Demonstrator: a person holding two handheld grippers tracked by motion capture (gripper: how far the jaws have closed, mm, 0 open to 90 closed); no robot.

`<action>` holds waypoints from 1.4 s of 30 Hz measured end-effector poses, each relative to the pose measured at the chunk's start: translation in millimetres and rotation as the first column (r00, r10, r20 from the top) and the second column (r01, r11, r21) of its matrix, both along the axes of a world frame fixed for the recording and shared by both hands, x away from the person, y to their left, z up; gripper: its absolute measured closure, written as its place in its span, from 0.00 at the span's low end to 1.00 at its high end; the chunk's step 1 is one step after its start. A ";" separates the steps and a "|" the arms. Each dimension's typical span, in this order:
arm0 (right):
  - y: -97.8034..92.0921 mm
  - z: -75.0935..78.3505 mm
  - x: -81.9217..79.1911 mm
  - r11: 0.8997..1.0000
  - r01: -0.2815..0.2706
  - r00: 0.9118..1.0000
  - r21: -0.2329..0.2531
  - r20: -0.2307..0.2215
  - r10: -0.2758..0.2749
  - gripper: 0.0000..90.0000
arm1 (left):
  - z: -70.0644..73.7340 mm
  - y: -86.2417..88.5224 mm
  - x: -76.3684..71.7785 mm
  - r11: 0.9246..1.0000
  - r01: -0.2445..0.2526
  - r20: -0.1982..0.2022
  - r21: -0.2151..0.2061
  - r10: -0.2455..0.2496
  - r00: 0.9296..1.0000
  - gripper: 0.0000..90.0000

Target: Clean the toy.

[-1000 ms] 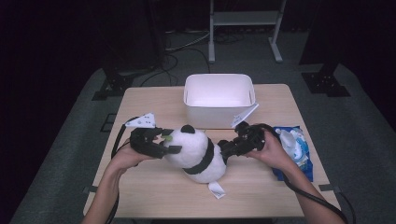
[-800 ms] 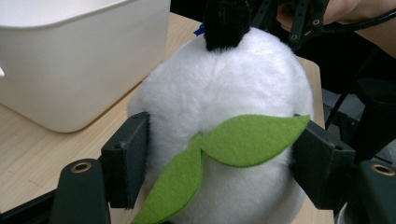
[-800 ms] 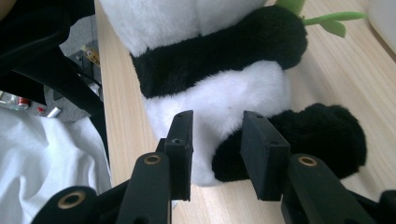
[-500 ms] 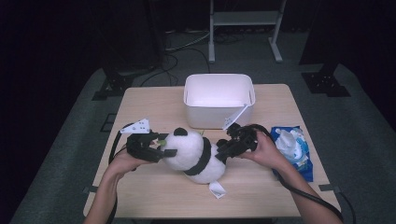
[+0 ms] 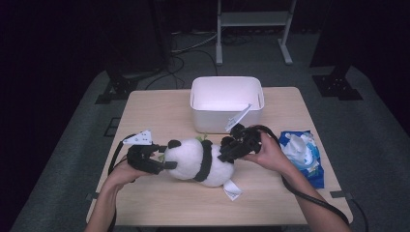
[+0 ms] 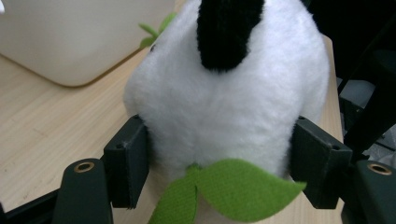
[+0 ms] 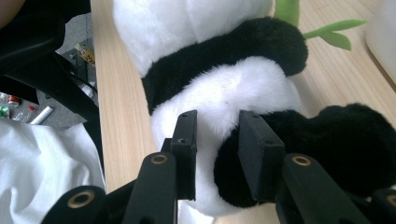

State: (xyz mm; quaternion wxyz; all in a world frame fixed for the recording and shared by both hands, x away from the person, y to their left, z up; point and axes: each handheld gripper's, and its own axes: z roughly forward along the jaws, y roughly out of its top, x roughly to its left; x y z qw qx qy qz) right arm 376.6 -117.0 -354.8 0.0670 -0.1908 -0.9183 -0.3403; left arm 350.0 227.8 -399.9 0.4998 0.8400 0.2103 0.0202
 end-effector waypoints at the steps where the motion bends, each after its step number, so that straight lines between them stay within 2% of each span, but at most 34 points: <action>1: 1.4 1.6 -0.3 1.000 -0.001 1.000 -0.001 0.008 0.001 0.74 | -1.9 0.4 0.5 1.000 -0.001 -0.006 -0.003 0.000 1.000 0.32; 3: 2.0 4.6 -1.4 1.000 -0.004 1.000 -0.004 0.007 0.004 0.74 | -5.9 -0.7 1.9 1.000 0.004 -0.009 0.013 -0.004 1.000 0.32; 4: 1.3 8.0 -3.0 1.000 -0.009 1.000 -0.008 0.010 0.009 0.75 | -10.9 -6.4 3.7 0.999 0.010 -0.016 0.034 -0.009 1.000 0.32; 5: 1.3 8.0 -3.0 1.000 -0.009 1.000 -0.008 0.010 0.009 0.75 | -10.9 -6.4 3.7 0.999 0.010 -0.016 0.034 -0.009 1.000 0.32; 8: -4.4 15.0 -8.3 0.999 -0.005 0.999 -0.043 0.033 0.006 0.74 | -18.1 -18.3 8.3 0.998 0.016 -0.028 0.056 -0.015 0.999 0.32; 12: -17.1 16.6 -12.6 0.998 0.008 0.999 -0.062 0.034 -0.006 0.75 | -29.1 -41.3 18.6 0.997 0.016 -0.045 0.073 -0.013 0.999 0.34; 18: -31.9 14.8 -17.5 0.998 0.028 0.999 -0.064 0.020 -0.027 0.77 | -31.2 -57.6 29.9 0.996 -0.032 -0.053 0.087 0.037 0.998 0.38; 21: -36.1 12.7 -20.6 0.997 0.030 0.999 -0.067 0.016 -0.029 0.78 | -30.7 -59.8 32.5 0.996 -0.028 -0.063 0.090 0.034 0.997 0.38; 27: -35.6 8.3 -24.2 0.998 0.017 1.000 -0.063 0.016 -0.016 0.82 | -21.1 -48.7 26.5 0.994 -0.007 -0.074 0.105 0.015 0.997 0.32; 30: -28.4 4.5 -27.9 0.997 -0.013 1.000 -0.073 0.010 0.013 0.85 | -7.5 -43.3 21.1 0.997 0.006 -0.064 0.079 -0.001 0.998 0.31; 33: -24.5 3.6 -30.6 0.996 -0.023 1.000 -0.086 0.013 0.024 0.86 | 0.0 -44.1 19.4 0.997 0.019 -0.054 0.080 -0.015 0.998 0.30; 34: -22.2 2.5 -32.7 0.995 -0.028 0.999 -0.100 0.021 0.030 0.87 | 7.3 -47.2 17.7 0.997 0.029 -0.047 0.069 -0.026 0.999 0.28; 37: -21.5 1.4 -34.6 0.993 -0.030 0.999 -0.110 0.018 0.033 0.88 | 14.4 -51.9 16.6 0.997 0.044 -0.031 0.062 -0.042 0.999 0.28; 40: -21.9 0.8 -35.9 0.993 -0.037 0.999 -0.112 0.008 0.039 0.87 | 23.5 -65.6 17.2 0.995 0.057 -0.002 0.079 -0.057 0.998 0.28; 41: -21.9 0.8 -35.9 0.993 -0.037 0.999 -0.112 0.008 0.039 0.87 | 23.5 -65.6 17.2 0.995 0.057 -0.002 0.079 -0.057 0.998 0.28; 42: -21.7 1.4 -36.2 0.993 -0.038 0.999 -0.113 0.006 0.039 0.86 | 24.0 -71.9 17.8 0.993 0.075 -0.004 0.096 -0.075 0.997 0.28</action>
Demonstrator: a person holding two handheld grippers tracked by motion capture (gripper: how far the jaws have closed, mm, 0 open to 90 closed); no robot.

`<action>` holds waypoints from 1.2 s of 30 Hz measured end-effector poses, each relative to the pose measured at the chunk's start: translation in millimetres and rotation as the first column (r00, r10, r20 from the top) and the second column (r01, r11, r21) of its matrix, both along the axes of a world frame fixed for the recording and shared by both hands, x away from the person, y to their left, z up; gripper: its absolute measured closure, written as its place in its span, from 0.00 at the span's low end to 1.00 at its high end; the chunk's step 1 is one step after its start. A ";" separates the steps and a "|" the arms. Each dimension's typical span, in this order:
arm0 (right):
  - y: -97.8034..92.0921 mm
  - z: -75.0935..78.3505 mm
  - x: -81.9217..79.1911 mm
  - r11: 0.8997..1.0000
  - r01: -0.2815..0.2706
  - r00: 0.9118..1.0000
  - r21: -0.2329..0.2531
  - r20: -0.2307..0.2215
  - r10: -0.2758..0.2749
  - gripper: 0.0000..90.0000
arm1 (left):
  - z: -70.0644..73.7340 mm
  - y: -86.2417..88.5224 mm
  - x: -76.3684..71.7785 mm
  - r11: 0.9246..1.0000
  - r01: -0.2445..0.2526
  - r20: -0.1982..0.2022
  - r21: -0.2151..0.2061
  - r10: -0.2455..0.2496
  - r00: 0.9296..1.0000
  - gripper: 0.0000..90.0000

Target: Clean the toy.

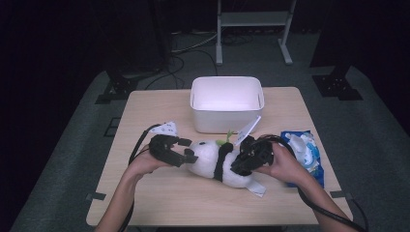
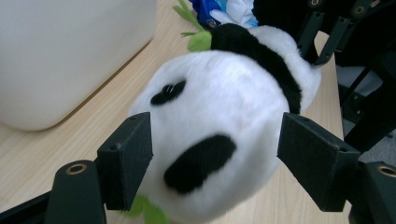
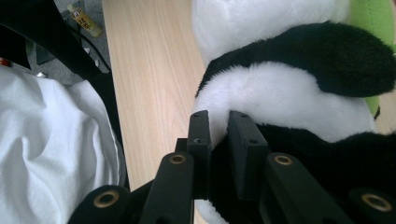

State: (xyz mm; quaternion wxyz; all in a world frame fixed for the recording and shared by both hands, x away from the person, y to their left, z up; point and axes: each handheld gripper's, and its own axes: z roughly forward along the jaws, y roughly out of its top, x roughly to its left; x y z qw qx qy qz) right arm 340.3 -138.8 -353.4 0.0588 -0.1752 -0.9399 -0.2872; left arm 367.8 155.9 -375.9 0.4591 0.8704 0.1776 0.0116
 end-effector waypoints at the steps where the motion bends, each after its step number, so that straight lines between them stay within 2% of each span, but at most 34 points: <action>1: 0.4 1.5 -0.5 1.000 -0.001 1.000 0.002 0.001 0.001 0.85 | -0.6 -3.2 -0.3 1.000 0.009 -0.008 0.009 -0.009 1.000 0.29; 2: 0.2 5.4 -1.1 1.000 -0.002 1.000 0.012 0.006 0.002 0.83 | -3.4 -9.2 -1.2 0.998 0.025 -0.007 0.052 -0.025 1.000 0.29; 5: -0.9 12.1 -1.2 1.000 0.007 1.000 0.027 0.022 -0.008 0.82 | -5.6 -9.4 -1.6 0.998 0.026 -0.024 0.053 -0.025 0.999 0.29; 6: -2.1 18.9 0.0 0.999 0.018 0.999 0.031 0.042 -0.019 0.81 | -5.8 -7.8 -1.6 0.998 0.034 -0.034 0.047 -0.033 0.999 0.32; 11: -2.5 30.2 6.6 0.999 0.041 0.996 0.036 0.077 -0.044 0.79 | -3.3 -2.7 -5.0 0.997 0.060 -0.058 0.057 -0.057 0.997 0.36; 13: 0.1 32.0 9.2 0.998 0.047 0.995 0.031 0.081 -0.049 0.79 | -2.0 -1.9 -6.1 0.996 0.067 -0.063 0.059 -0.063 0.996 0.36; 14: 5.2 30.9 10.0 0.999 0.046 0.995 0.003 0.085 -0.046 0.79 | -0.9 -1.1 -6.1 0.996 0.065 -0.061 0.061 -0.061 0.996 0.36; 15: 5.2 30.9 10.0 0.999 0.046 0.995 0.003 0.085 -0.046 0.79 | 0.0 -0.2 -5.9 0.997 0.061 -0.056 0.057 -0.057 0.997 0.36; 18: 15.8 20.9 6.9 0.997 0.018 0.997 -0.070 0.081 -0.012 0.81 | 2.9 1.2 -5.2 0.998 0.039 -0.045 0.042 -0.037 0.998 0.35; 19: 15.8 20.9 6.9 0.997 0.018 0.997 -0.070 0.081 -0.012 0.81 | 4.0 1.4 -4.5 0.998 0.035 -0.039 0.045 -0.034 0.999 0.35; 21: 17.2 18.3 3.9 0.998 0.002 0.999 -0.067 0.051 0.002 0.82 | 6.4 0.5 -3.3 0.999 0.029 -0.030 0.045 -0.028 0.999 0.34; 24: 17.3 16.6 1.0 0.997 -0.026 0.999 -0.068 0.037 0.028 0.83 | 9.7 -3.9 -0.7 0.999 0.016 -0.018 0.040 -0.015 1.000 0.34; 27: 16.8 19.2 -0.8 0.998 -0.042 0.999 -0.053 0.018 0.043 0.81 | 7.7 -9.8 0.5 0.997 0.024 -0.024 0.069 -0.022 0.999 0.35; 28: 14.8 22.4 -0.1 0.999 -0.043 0.999 -0.028 0.009 0.043 0.81 | 6.5 -11.0 0.2 0.997 0.027 -0.030 0.072 -0.025 0.999 0.35; 29: 14.8 22.4 -0.1 0.999 -0.043 0.999 -0.028 0.009 0.043 0.81 | 4.5 -11.9 -0.1 0.997 0.036 -0.039 0.071 -0.034 0.999 0.35; 31: 11.0 28.7 1.5 1.000 -0.023 1.000 0.005 0.018 0.022 0.79 | 1.2 -11.9 -2.4 0.996 0.058 -0.056 0.068 -0.054 0.997 0.36; 32: 7.9 33.6 4.3 1.000 -0.007 0.999 0.027 0.035 0.006 0.79 | -1.7 -11.4 -6.2 0.993 0.089 -0.072 0.072 -0.084 0.994 0.36; 35: 6.0 36.2 7.9 0.999 0.013 0.999 0.033 0.037 -0.014 0.79 | -3.2 -9.8 -9.6 0.992 0.095 -0.076 0.077 -0.089 0.993 0.36; 36: 7.9 32.7 10.6 1.000 0.023 0.999 0.004 0.035 -0.023 0.78 | -4.3 -8.3 -11.8 0.992 0.104 -0.078 0.074 -0.099 0.992 0.36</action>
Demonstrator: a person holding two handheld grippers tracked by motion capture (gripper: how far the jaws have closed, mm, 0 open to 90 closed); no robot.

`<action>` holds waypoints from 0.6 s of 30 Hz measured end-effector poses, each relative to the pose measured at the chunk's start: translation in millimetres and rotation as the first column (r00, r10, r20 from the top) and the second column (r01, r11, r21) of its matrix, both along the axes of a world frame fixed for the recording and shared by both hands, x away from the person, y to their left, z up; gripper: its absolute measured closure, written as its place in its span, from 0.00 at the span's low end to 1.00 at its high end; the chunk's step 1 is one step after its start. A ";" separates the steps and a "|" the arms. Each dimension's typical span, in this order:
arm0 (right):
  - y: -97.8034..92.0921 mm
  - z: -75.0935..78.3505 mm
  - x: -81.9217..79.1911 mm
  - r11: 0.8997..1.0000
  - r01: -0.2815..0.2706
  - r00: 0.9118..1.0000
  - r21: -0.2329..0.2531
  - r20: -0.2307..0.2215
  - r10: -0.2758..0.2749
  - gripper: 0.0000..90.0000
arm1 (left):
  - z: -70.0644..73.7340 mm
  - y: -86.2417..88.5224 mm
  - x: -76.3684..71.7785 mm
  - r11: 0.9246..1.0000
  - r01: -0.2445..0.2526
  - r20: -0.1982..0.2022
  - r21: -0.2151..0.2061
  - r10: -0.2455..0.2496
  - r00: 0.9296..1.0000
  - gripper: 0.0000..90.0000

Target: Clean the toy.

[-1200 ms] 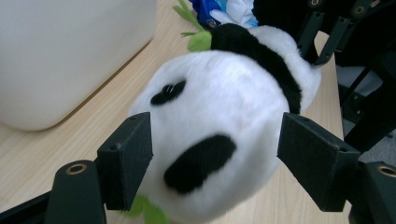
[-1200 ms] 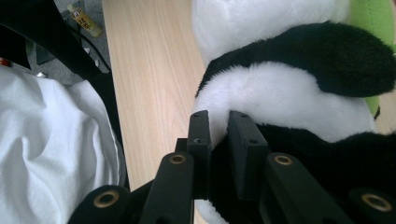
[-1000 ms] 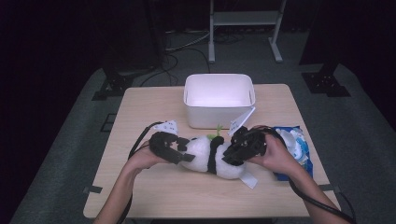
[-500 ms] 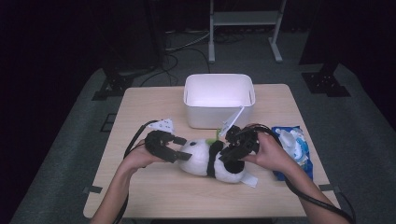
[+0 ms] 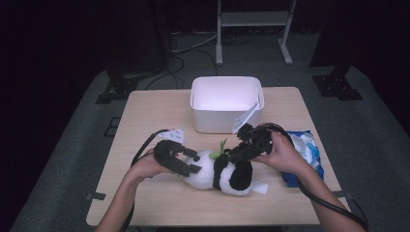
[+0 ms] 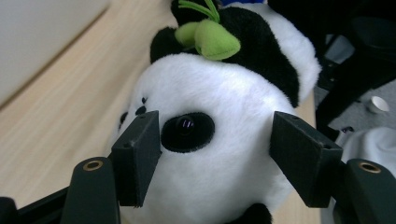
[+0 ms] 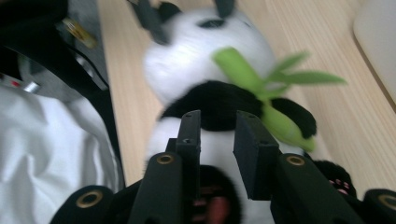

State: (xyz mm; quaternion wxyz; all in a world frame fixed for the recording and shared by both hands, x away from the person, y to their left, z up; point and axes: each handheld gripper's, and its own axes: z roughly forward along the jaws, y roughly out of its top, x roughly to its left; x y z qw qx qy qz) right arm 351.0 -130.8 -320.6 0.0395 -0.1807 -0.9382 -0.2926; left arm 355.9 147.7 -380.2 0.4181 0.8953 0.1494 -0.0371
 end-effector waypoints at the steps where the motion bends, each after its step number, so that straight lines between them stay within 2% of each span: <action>1: 0.0 0.0 0.0 1.000 0.000 1.000 0.000 0.000 0.000 0.78 | -1.3 1.1 -2.0 1.000 0.012 -0.005 -0.001 -0.012 1.000 0.36; 2: 4.9 -8.2 0.5 1.000 -0.020 1.000 -0.022 -0.021 0.019 0.77 | -2.5 2.2 -3.8 1.000 0.015 -0.011 -0.002 -0.015 1.000 0.36; 3: 4.9 -8.2 0.5 1.000 -0.020 1.000 -0.022 -0.021 0.019 0.77 | -4.0 3.2 -5.6 1.000 0.016 -0.014 -0.008 -0.016 1.000 0.36; 4: 11.4 -17.3 -1.1 0.998 -0.034 0.999 -0.059 -0.020 0.032 0.75 | -6.7 5.3 -8.9 0.999 0.032 -0.016 -0.015 -0.032 0.999 0.36; 5: 11.4 -17.3 -1.1 0.998 -0.034 0.999 -0.059 -0.020 0.032 0.75 | -6.7 5.3 -8.9 0.999 0.032 -0.016 -0.015 -0.032 0.999 0.36; 6: 17.2 -25.3 -2.1 0.995 -0.056 0.998 -0.078 -0.031 0.054 0.72 | -8.8 6.4 -12.1 0.999 0.031 -0.017 -0.016 -0.032 0.999 0.37; 9: 20.6 -29.2 -2.2 0.996 -0.069 0.997 -0.057 -0.041 0.067 0.73 | -11.6 7.3 -16.3 0.999 0.034 -0.007 -0.008 -0.034 0.999 0.37; 12: 22.5 -31.9 -0.8 0.996 -0.084 0.996 -0.043 -0.045 0.082 0.74 | -16.0 7.9 -21.1 1.000 0.016 0.002 -0.026 -0.016 1.000 0.36; 18: 20.4 -31.6 2.4 0.995 -0.085 0.996 -0.051 -0.045 0.083 0.74 | -19.9 4.0 -27.4 0.999 0.004 0.010 -0.039 -0.003 1.000 0.36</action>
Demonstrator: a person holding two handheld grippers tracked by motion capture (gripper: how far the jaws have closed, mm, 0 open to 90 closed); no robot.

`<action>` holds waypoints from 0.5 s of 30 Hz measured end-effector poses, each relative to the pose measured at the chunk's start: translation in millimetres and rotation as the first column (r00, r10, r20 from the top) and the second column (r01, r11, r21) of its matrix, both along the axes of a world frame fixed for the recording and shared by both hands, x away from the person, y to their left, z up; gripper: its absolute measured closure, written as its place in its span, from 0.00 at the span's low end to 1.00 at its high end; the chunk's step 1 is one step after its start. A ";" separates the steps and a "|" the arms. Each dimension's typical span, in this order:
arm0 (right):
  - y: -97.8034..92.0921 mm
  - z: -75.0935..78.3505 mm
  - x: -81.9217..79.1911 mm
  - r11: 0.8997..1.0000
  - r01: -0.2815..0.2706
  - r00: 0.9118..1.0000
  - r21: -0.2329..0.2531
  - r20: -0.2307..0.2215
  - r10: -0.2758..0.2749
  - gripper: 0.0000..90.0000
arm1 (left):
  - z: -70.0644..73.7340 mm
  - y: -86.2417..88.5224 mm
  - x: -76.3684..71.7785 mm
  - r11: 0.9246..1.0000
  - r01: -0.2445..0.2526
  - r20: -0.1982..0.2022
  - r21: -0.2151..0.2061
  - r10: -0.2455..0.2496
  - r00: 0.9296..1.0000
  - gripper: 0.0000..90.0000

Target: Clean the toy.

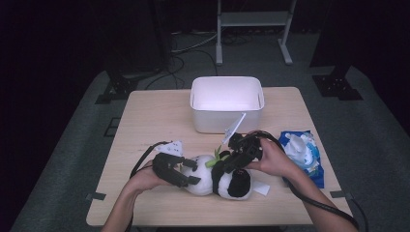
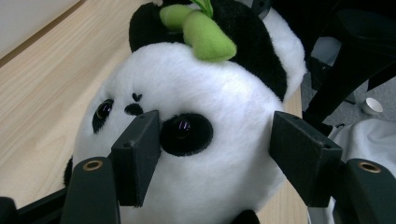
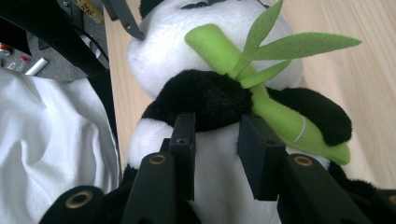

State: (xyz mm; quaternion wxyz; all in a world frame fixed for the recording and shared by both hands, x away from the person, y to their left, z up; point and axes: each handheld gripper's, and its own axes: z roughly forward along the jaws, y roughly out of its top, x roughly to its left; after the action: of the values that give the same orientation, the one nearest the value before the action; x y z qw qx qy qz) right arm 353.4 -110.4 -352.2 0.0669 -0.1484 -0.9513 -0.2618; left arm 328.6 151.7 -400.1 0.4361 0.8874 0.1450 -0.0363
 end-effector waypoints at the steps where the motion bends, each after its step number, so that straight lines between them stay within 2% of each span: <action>1: 0.0 0.0 0.0 1.000 0.000 1.000 0.000 0.000 0.000 0.74 | 0.0 0.0 0.0 1.000 0.000 0.000 0.000 0.000 1.000 0.36; 3: -1.2 -0.6 0.5 1.000 -0.009 1.000 0.003 0.001 0.009 0.74 | -0.2 -0.5 -3.4 1.000 0.018 0.001 0.007 -0.018 1.000 0.36; 7: -3.4 -3.7 -1.4 1.000 -0.018 0.999 0.008 -0.027 0.018 0.73 | 2.0 -0.3 -8.6 0.998 0.057 -0.007 0.018 -0.057 0.998 0.37; 10: -6.0 -4.5 -5.3 0.999 -0.027 0.999 0.023 -0.026 0.027 0.72 | 7.2 0.3 -7.1 0.998 0.051 -0.003 0.028 -0.051 0.999 0.37; 15: -16.0 1.4 -3.8 0.998 0.006 1.000 0.056 -0.019 -0.005 0.72 | 13.5 -0.3 -2.9 0.999 0.028 0.006 0.030 -0.028 1.000 0.34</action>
State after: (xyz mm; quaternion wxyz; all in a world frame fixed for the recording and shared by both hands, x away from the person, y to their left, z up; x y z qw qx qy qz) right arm 349.5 -126.3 -350.8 0.0795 -0.1516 -0.9424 -0.2873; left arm 325.7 151.3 -386.6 0.4229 0.8958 0.1316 -0.0374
